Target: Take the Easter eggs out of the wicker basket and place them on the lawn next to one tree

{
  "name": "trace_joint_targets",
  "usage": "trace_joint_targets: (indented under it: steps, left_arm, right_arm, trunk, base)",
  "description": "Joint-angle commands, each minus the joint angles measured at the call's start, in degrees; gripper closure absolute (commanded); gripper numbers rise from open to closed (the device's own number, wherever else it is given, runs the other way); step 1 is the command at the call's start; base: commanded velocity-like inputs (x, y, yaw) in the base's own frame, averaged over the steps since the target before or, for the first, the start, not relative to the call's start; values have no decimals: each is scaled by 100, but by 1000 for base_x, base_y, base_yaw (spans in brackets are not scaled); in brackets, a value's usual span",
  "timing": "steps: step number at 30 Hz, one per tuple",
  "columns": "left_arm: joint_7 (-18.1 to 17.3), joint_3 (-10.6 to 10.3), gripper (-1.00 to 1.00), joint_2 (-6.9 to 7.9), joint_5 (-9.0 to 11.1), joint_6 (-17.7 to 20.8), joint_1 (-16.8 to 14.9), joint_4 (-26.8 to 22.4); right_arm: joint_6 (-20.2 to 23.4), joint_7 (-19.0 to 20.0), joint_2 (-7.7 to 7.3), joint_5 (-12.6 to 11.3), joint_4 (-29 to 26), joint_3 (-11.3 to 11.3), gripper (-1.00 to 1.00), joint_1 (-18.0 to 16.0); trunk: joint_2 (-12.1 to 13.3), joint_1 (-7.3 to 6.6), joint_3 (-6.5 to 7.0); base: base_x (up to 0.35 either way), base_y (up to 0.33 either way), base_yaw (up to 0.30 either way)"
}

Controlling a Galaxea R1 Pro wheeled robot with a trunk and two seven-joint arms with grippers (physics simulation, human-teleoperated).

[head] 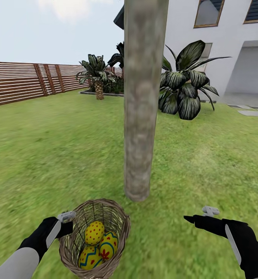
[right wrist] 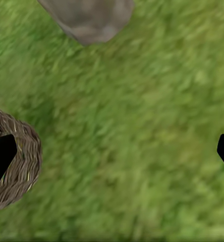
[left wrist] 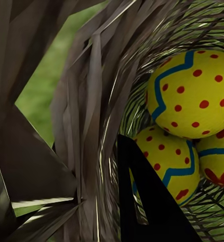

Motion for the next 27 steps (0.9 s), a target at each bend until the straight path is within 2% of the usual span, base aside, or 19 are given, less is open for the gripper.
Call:
trace_joint_targets:
  steps: [1,27]
  left_arm:
    - [43,6,100,0,96,24,-4,-12]
    - [41,5,100,-2,96,24,-1,-5]
  right_arm:
    - [29,36,1,18,-3,-11,-100,-5]
    - [26,35,1,18,8,-11,-100,-7]
  trunk:
    - [-44,22,-23]
    - [-1087,593,-490]
  base:
    - [0,0,0]
    - [0,0,0]
